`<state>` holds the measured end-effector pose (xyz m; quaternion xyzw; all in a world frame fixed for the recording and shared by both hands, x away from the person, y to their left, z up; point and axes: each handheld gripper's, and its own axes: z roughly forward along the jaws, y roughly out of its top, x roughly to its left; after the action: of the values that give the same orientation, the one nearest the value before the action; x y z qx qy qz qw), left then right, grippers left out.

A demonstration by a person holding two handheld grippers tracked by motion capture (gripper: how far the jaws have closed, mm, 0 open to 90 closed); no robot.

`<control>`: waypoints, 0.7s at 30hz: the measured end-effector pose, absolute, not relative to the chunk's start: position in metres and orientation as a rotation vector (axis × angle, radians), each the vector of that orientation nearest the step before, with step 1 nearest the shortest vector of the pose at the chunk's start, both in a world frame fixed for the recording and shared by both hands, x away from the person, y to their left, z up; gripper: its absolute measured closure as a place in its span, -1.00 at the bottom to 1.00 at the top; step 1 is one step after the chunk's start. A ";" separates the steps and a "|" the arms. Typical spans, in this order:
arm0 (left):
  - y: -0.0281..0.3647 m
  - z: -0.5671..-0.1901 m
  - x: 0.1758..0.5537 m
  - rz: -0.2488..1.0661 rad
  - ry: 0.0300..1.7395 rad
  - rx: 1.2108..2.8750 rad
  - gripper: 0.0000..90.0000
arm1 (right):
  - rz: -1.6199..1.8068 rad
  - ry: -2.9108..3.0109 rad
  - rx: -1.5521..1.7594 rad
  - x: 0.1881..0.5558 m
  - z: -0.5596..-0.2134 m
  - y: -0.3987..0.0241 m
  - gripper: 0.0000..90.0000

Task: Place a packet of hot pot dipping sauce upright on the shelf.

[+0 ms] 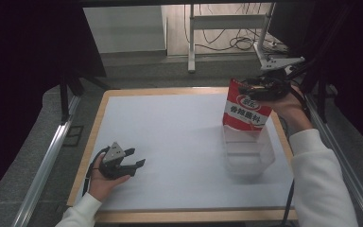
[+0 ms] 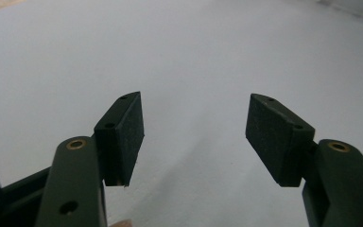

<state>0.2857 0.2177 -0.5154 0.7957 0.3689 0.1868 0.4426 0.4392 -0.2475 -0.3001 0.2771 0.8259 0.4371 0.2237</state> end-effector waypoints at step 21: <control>0.203 -0.510 0.286 0.471 0.869 1.981 -0.19 | 1.343 2.300 0.689 0.370 -0.356 -0.186 -0.10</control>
<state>0.2861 0.2034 -0.5099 0.8002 0.3509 0.1905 0.4475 0.3704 -0.1865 -0.3565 0.2455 0.8203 0.4788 0.1940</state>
